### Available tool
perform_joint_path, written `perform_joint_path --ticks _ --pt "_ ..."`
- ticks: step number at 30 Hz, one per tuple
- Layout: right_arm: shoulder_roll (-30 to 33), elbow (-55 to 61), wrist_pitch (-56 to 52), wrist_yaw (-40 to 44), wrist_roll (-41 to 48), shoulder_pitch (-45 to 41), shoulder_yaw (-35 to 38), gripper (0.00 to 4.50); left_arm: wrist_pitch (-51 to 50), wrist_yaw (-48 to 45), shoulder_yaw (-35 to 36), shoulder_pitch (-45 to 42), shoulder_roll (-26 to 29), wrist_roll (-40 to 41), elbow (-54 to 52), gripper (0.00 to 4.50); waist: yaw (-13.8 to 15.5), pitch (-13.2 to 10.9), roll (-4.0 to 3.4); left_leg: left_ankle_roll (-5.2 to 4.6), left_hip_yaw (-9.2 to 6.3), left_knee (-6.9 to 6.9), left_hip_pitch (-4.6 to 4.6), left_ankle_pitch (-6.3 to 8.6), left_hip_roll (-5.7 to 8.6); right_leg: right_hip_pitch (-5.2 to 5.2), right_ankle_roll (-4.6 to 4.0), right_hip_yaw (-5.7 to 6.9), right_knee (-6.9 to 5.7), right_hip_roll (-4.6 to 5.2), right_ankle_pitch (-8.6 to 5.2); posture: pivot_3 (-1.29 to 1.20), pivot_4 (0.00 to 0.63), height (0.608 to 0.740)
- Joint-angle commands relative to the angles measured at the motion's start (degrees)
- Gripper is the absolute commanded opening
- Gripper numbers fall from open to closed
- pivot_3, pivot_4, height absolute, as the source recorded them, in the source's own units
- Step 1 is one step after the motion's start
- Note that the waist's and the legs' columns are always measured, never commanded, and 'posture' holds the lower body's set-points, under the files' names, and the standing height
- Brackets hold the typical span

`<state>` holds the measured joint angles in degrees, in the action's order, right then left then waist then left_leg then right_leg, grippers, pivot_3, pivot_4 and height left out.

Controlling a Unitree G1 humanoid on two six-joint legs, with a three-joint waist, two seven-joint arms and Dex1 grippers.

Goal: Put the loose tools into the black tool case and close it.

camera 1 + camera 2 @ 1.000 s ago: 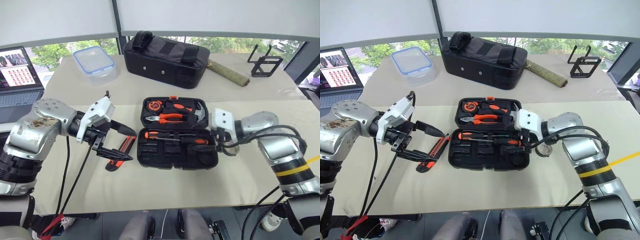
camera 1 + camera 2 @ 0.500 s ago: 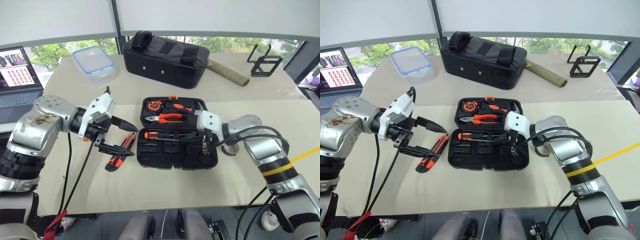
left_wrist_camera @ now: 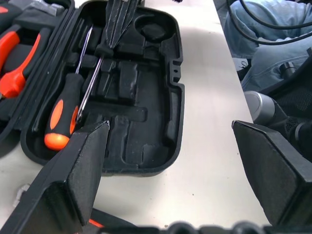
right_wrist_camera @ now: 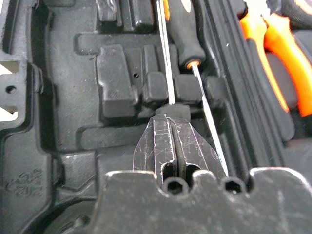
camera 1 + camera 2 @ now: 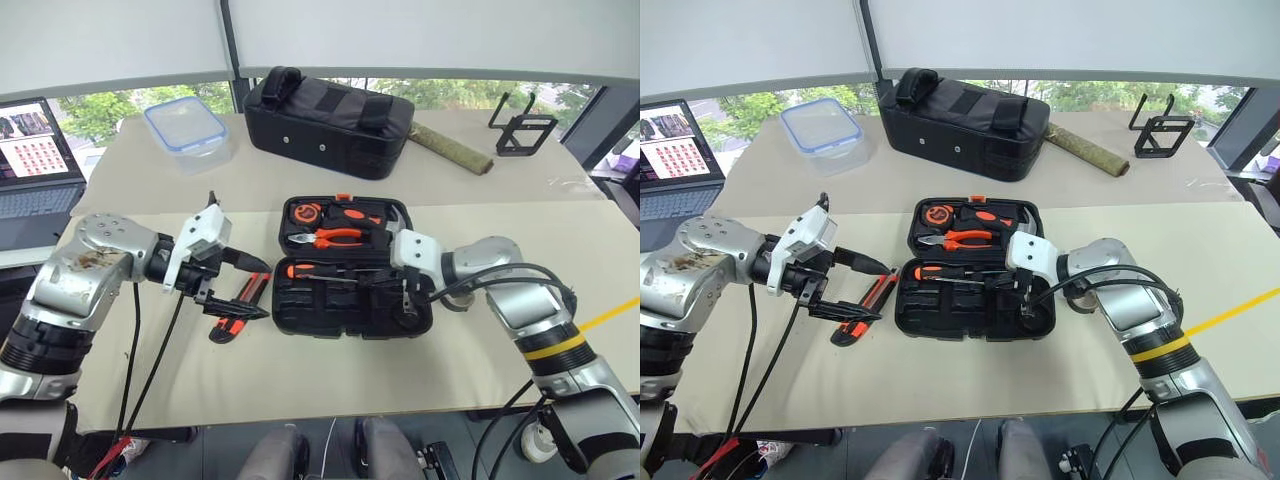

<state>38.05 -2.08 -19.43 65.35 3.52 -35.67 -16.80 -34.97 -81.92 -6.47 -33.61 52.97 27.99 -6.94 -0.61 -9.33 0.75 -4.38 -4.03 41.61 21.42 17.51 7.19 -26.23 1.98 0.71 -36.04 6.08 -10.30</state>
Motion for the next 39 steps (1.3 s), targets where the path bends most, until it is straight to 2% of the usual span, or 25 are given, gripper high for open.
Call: perform_joint_path --ticks 1,4,11,15,20,25,35,39 --pt "-0.82 4.08 -5.34 -1.41 7.22 -2.08 8.17 0.06 -1.12 3.95 5.86 1.97 1.66 0.88 -1.88 4.31 -0.02 -0.01 -0.02 0.0 0.0 0.0 0.03 0.0 0.0 -0.02 0.0 -0.02 0.0 0.0 0.0 0.0 0.15 0.715" --pt "0.41 6.3 -9.48 -0.84 10.19 -2.53 10.51 0.06 -3.01 4.91 10.07 5.8 3.09 3.4 -3.46 4.31 -0.14 -0.05 -0.07 0.0 0.0 -0.04 0.23 0.0 0.0 -0.25 -0.01 -0.05 0.0 0.01 0.0 0.0 0.15 0.715" --pt "-1.44 2.4 -6.93 -0.94 6.58 -2.55 4.09 0.06 -3.02 5.04 7.21 2.98 1.94 3.67 -4.73 4.31 0.17 -0.05 -0.05 0.01 -0.01 -0.02 0.38 -0.01 0.02 -0.29 -0.01 0.03 0.03 0.11 0.0 0.0 0.15 0.715" --pt "-2.2 -0.06 -5.91 -0.62 2.94 -1.68 -1.26 0.06 -1.6 4.08 5.1 0.81 1.45 2.4 -3.21 4.31 0.14 -0.05 -0.05 0.01 -0.01 -0.01 0.42 -0.01 0.03 -0.34 -0.01 0.04 0.02 0.08 0.0 0.0 0.15 0.715" --pt "-0.88 -5.13 -2.8 -3.71 -6.46 -0.91 -7.65 0.06 -0.97 3.37 3.8 -0.93 1.11 1.76 -1.94 4.31 -0.09 -0.02 -0.01 0.02 -0.01 -0.05 0.26 -0.01 -0.01 -0.23 -0.01 0.04 0.02 0.04 0.0 0.0 0.15 0.715" --pt "-1.29 -4.14 -5.9 -4.3 -4.85 -0.87 -4.99 0.06 -0.67 3.04 3.6 -1.44 0.86 1.54 -1.31 4.31 0.19 0.1 0.17 0.07 -0.03 -0.11 -0.33 0.04 0.01 0.14 0.0 0.04 0.11 -0.01 -0.01 0.0 0.15 0.715" --pt "0.41 -6.12 -4.16 -3.73 -7.96 -0.01 -7.64 0.06 -0.4 3.26 3.02 -1.75 -0.32 1.38 -1.1 4.31 0.72 0.17 0.27 0.13 -0.02 -0.09 -0.33 0.08 0.04 0.13 0.0 0.02 0.07 0.01 0.0 0.0 0.15 0.715" --pt "-0.2 -5.09 -3.8 -3.98 -5.69 -0.72 -5.32 0.06 -0.18 3.61 3.29 -1.47 -0.41 0.93 -0.76 4.31 0.97 0.2 0.32 0.14 -0.02 -0.07 -0.33 0.08 0.04 0.15 0.0 0.02 0.08 0.01 0.0 0.0 0.15 0.715"
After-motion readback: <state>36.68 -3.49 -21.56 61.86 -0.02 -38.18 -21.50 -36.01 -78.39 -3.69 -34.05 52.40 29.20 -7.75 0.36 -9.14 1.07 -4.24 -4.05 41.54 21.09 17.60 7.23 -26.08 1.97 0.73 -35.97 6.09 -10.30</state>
